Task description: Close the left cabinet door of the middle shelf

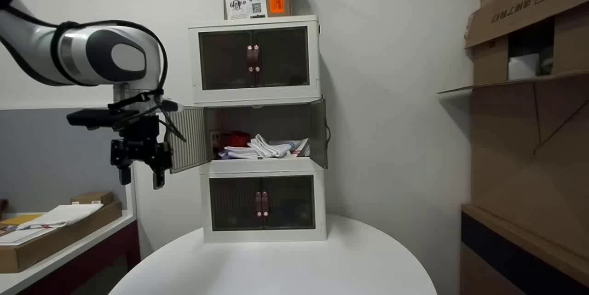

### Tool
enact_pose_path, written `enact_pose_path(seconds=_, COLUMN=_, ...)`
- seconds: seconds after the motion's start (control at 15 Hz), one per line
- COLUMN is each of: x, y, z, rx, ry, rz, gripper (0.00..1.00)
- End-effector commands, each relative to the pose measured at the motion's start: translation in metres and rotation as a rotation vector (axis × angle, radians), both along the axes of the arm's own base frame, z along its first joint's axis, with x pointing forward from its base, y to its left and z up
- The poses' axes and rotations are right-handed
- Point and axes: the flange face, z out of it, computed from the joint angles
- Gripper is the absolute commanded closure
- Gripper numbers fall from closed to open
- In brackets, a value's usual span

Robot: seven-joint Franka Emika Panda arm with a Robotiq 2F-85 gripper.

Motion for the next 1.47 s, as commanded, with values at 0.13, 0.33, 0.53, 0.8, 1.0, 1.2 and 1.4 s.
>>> enact_pose_path(seconds=0.13, x=0.0, y=0.0, z=0.0, rx=0.0, ry=0.001, rz=0.0, gripper=0.0)
enact_pose_path(seconds=0.33, x=0.0, y=0.0, z=0.0, rx=0.0, ry=0.001, rz=0.0, gripper=0.0)
enact_pose_path(seconds=0.53, x=0.002, y=0.014, z=0.014, rx=0.008, ry=-0.053, rz=0.014, gripper=0.0)
enact_pose_path(seconds=0.8, x=0.005, y=0.033, z=0.049, rx=0.025, ry=-0.132, rz=0.042, gripper=0.0)
enact_pose_path(seconds=1.0, x=0.013, y=0.045, z=0.076, rx=0.027, ry=-0.211, rz=0.065, gripper=0.0)
enact_pose_path(seconds=1.2, x=0.027, y=0.052, z=0.103, rx=0.018, ry=-0.29, rz=0.085, gripper=0.0)
enact_pose_path(seconds=1.4, x=0.05, y=0.054, z=0.13, rx=0.001, ry=-0.362, rz=0.093, gripper=0.0)
